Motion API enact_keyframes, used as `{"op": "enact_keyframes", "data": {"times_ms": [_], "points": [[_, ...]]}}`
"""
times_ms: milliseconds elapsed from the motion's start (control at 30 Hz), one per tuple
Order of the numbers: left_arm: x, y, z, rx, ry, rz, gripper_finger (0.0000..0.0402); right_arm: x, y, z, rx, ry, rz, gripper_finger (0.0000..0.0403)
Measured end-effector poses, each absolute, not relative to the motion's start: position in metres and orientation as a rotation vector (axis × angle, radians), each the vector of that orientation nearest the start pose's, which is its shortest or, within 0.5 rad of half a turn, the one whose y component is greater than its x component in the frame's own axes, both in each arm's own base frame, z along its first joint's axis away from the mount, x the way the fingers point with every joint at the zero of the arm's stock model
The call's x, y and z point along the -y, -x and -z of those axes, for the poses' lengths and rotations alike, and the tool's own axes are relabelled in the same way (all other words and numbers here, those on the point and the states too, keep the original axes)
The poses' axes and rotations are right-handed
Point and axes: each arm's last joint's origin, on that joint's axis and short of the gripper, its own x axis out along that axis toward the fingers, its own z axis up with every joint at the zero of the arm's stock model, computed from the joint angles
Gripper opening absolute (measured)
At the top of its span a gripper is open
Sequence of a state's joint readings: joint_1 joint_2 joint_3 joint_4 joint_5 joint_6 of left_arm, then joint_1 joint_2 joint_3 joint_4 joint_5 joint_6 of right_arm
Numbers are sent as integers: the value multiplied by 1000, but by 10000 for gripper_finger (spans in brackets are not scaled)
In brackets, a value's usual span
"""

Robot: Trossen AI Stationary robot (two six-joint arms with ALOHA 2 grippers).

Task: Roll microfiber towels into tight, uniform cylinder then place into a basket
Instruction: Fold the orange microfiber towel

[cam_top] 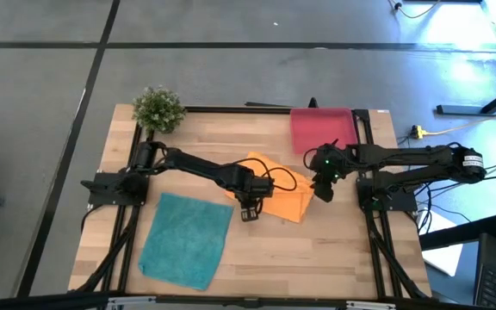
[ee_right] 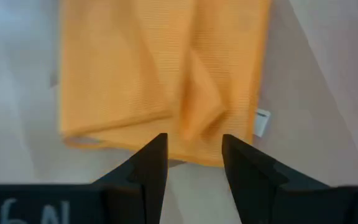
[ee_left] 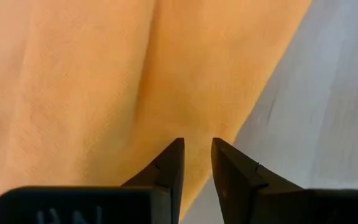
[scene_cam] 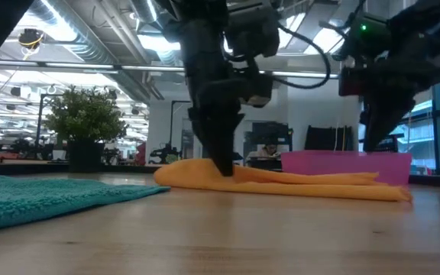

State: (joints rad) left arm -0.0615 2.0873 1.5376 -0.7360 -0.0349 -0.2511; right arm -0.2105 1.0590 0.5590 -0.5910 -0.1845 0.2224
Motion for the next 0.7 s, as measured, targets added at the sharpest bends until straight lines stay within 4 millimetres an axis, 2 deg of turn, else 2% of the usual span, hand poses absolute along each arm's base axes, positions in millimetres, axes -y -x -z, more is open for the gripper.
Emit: {"op": "enact_keyframes", "data": {"times_ms": [133,333,500,700], "points": [[16,-418,-169,-1257,133,-138,72,27,-177,-186,-1068,-350,57,154],[3,-415,-178,-1242,138,-158,70,17,-178,-168,-1044,-228,-60,154],[-2,-415,-182,-1231,152,-170,72,15,-176,-155,-1066,-111,35,154],[-2,-415,-182,-1227,166,-174,72,16,-175,-147,-1025,-120,65,154]]}}
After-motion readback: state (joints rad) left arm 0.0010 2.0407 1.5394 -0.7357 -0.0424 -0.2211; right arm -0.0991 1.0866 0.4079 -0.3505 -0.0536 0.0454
